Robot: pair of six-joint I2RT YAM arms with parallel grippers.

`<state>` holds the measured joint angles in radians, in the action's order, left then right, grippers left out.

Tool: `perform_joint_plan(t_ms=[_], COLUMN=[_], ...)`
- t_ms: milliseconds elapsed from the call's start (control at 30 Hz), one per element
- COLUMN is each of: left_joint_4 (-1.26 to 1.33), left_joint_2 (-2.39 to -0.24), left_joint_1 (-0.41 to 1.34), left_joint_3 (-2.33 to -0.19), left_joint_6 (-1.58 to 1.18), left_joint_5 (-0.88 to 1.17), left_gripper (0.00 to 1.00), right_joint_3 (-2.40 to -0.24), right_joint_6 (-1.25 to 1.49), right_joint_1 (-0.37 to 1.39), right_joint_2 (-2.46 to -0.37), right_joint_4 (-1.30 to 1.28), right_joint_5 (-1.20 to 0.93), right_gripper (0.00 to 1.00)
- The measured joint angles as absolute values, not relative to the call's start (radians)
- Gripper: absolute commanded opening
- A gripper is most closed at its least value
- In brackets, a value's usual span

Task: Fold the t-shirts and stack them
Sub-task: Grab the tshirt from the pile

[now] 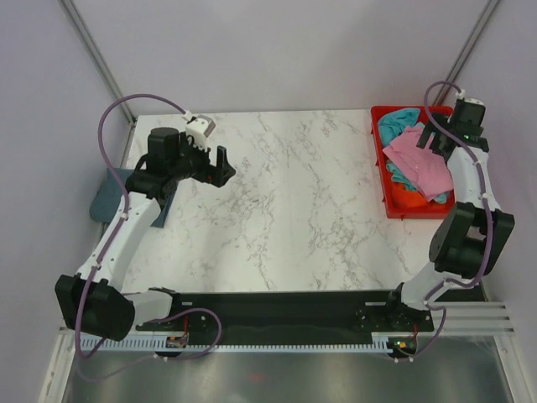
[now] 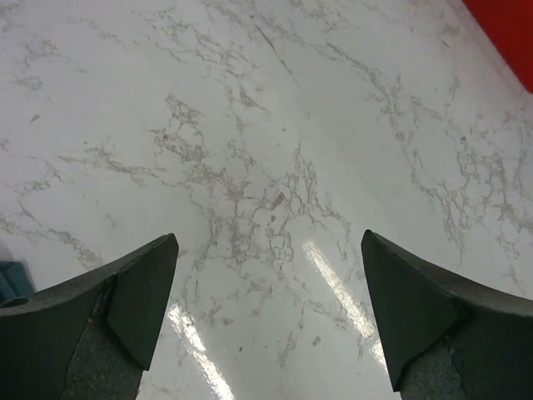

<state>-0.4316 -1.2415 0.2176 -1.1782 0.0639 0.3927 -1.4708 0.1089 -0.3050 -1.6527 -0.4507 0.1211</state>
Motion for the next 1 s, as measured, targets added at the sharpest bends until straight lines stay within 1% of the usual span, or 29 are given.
perform_joint_plan(t_ms=[233,500,533,567,633,667,767,833,933,1000], left_joint_4=[-0.431,-0.432,-0.432,-0.432,-0.431,-0.432,-0.431,-0.430,-0.428,-0.424], left_joint_2=[-1.230,-1.236,-1.240,-1.246,-1.258,-1.264,-1.283,-1.294,-1.303,-1.307], left_joint_1=[0.217,0.216,0.215,0.213,0.207,0.204,0.197,0.196,0.192,0.191], left_joint_3=[-1.124,-1.126,-1.129,-1.133,-1.142,-1.147,-1.160,-1.166,-1.166,-1.166], left_joint_6=[0.050,0.049,0.049,0.049,0.049,0.049,0.047,0.042,0.038,0.036], left_joint_5=[0.363,0.342,0.340,0.340,0.340,0.340,0.341,0.341,0.337,0.329], left_gripper=[0.99,0.99,0.99,0.99,0.99,0.99,0.99,0.99,0.99,0.99], right_joint_3=[-1.490,-1.535,-1.538,-1.540,-1.542,-1.542,-1.550,-1.560,-1.563,-1.563], right_joint_6=[0.086,0.044,0.035,0.027,0.004,-0.003,-0.005,-0.002,0.012,0.015], right_joint_1=[-0.276,-0.273,-0.273,-0.273,-0.273,-0.273,-0.275,-0.275,-0.274,-0.269], right_joint_2=[-1.801,-1.882,-1.894,-1.902,-1.916,-1.918,-1.918,-1.914,-1.888,-1.845], right_joint_4=[-0.481,-0.462,-0.459,-0.456,-0.452,-0.452,-0.450,-0.449,-0.451,-0.455], right_joint_5=[0.046,0.027,0.033,0.040,0.059,0.068,0.086,0.091,0.096,0.099], right_gripper=[0.95,0.89,0.86,0.75,0.58,0.44,0.19,0.15,0.13,0.06])
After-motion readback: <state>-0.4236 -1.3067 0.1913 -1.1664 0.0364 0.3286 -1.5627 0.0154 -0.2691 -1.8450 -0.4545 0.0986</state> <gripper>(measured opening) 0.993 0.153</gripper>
